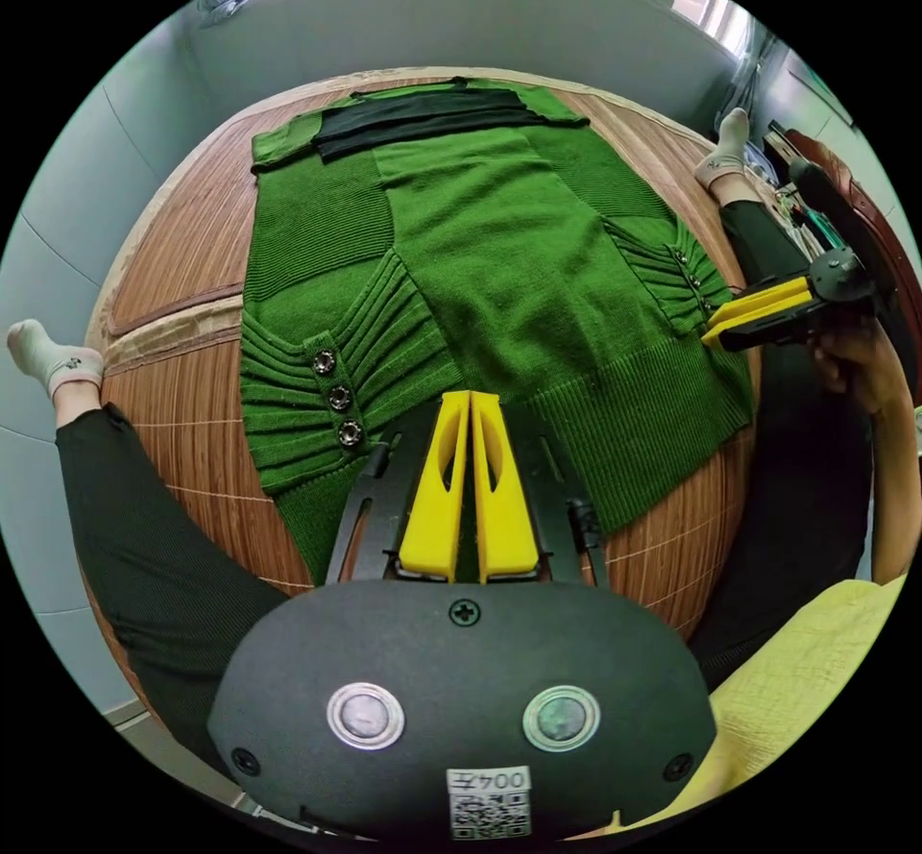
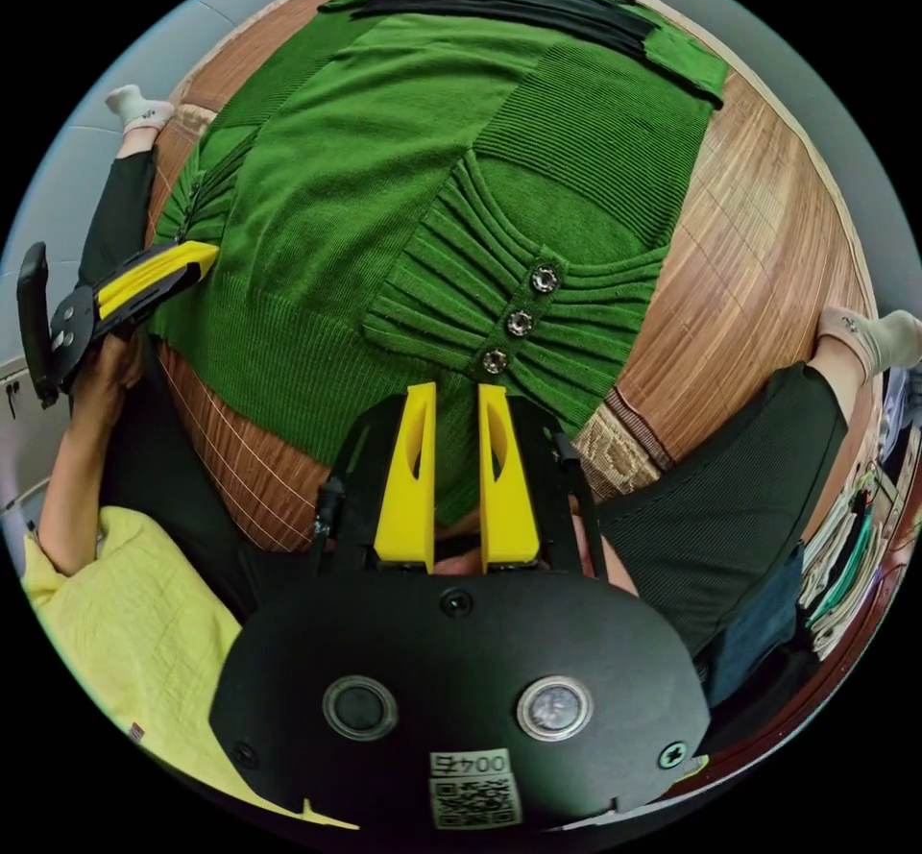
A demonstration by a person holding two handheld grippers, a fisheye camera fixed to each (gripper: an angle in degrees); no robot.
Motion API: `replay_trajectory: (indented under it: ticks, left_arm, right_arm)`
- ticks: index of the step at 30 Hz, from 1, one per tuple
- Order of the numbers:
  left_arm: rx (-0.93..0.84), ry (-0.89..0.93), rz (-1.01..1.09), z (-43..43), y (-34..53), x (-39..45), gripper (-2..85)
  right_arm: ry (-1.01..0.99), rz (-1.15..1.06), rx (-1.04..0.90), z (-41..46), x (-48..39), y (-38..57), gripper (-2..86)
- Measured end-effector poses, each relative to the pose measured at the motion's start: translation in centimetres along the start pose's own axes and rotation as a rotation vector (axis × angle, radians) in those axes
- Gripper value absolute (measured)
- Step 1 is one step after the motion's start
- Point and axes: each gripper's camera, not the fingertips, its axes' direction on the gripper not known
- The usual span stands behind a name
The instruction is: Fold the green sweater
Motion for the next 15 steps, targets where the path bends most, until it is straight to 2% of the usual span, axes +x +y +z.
replay_trajectory:
  ticks: [5, 9, 12, 15]
  left_arm:
    - [0.010, 0.014, -0.001, 0.4, 0.3, 0.2, 0.5]
    - [0.028, 0.063, -0.027, 0.6, 0.7, -0.5, 0.5]
    - [0.041, 0.097, -0.038, 0.8, 1.0, -0.9, 0.6]
    - [0.049, 0.114, -0.041, 1.0, 1.2, -1.1, 0.6]
  right_arm:
    - [0.072, -0.062, 0.023, 0.0, -0.2, 1.1, 7.6]
    - [0.026, -0.049, 0.083, -0.3, 1.3, 2.7, 7.8]
    - [-0.108, -0.043, 0.115, -1.3, 3.5, 3.9, 8.1]
    - [-0.304, -0.039, 0.287, -3.8, 6.7, 5.8, 6.8]
